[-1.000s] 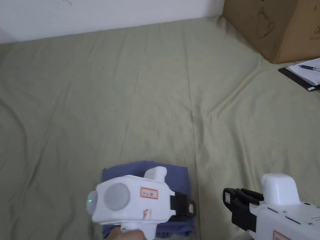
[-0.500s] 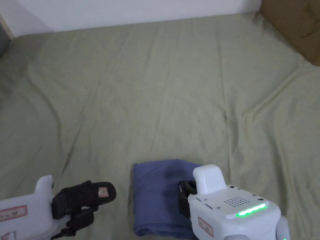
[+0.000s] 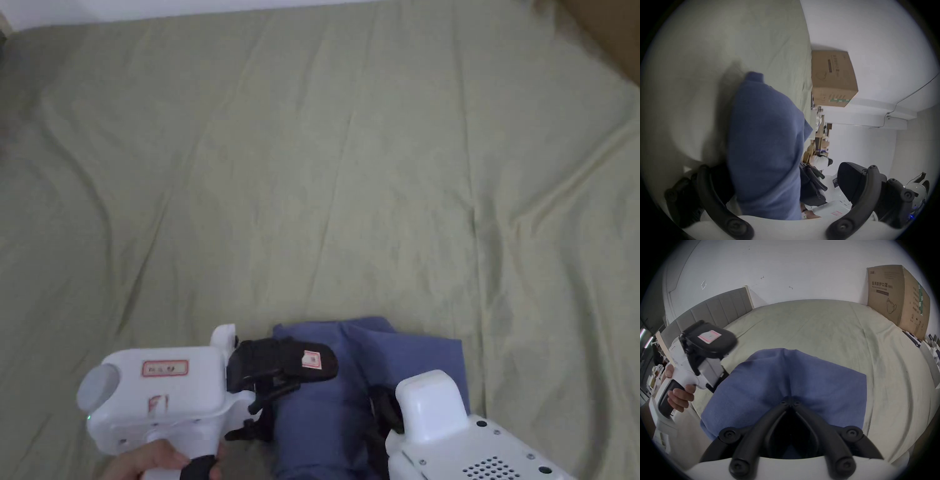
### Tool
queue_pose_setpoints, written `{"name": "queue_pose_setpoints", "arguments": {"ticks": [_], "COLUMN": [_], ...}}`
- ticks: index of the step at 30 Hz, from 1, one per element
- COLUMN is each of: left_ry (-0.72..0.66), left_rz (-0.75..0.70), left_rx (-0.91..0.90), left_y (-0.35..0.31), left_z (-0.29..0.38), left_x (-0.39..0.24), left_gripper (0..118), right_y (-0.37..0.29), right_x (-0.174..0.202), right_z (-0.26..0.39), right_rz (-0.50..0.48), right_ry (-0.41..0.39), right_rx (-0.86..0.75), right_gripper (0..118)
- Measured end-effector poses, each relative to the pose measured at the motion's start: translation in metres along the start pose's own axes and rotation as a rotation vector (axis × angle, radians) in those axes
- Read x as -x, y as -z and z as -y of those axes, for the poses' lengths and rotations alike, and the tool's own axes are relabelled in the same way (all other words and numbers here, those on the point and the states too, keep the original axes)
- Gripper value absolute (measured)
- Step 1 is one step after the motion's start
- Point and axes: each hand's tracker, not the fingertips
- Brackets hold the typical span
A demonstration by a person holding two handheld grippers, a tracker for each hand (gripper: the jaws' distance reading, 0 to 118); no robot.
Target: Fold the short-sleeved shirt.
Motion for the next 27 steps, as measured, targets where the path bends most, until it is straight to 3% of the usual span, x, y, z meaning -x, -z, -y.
{"name": "queue_pose_setpoints", "arguments": {"ticks": [1, 2, 3, 4, 5, 6, 7, 11, 16, 21, 24, 27], "left_ry": [0.033, 0.076, 0.168, 0.198, 0.118, -0.028, -0.070, 0.117, 0.148, 0.181, 0.197, 0.233], "left_rz": [-0.004, -0.050, -0.088, -0.121, -0.187, -0.099, 0.041, -0.140, -0.217, -0.383, -0.575, -0.769], "left_rx": [0.022, 0.033, 0.065, 0.041, 0.034, 0.060, 0.050, -0.004, -0.053, -0.142, -0.188, -0.214], "left_y": [0.005, 0.009, 0.003, 0.001, -0.001, -0.008, -0.013, -0.025, -0.080, -0.185, -0.258, -0.333], "left_z": [-0.002, -0.002, 0.001, 0.001, -0.003, -0.006, -0.003, 0.006, 0.000, -0.002, -0.016, -0.031], "left_x": [-0.007, -0.013, -0.009, -0.003, 0.012, 0.027, 0.031, 0.004, -0.007, -0.018, -0.018, -0.015], "left_gripper": [111, 96, 38, 30, 30, 30, 30, 30, 30, 30, 30, 30], "right_y": [0.000, 0.000, 0.000, -0.001, -0.002, -0.001, -0.004, -0.042, -0.095, -0.129, -0.139, -0.143], "right_x": [0.000, -0.001, -0.002, -0.003, -0.003, -0.003, -0.002, 0.017, 0.040, 0.067, 0.080, 0.089], "right_z": [0.000, 0.000, 0.000, 0.000, -0.001, -0.003, -0.004, -0.021, -0.059, -0.087, -0.094, -0.098], "right_rz": [-0.002, -0.004, -0.008, -0.008, 0.000, 0.002, -0.021, 0.128, 0.201, 0.245, 0.248, 0.279], "right_ry": [0.003, 0.012, 0.021, 0.030, 0.034, 0.026, 0.019, -0.092, -0.013, -0.064, -0.060, -0.110], "right_rx": [0.000, -0.001, -0.001, -0.006, -0.009, -0.006, -0.023, -0.232, -0.470, -0.592, -0.616, -0.632], "right_gripper": [0, 0, 0, 0, 0, 0, 0, 0, 0, 0, 0, 0]}}
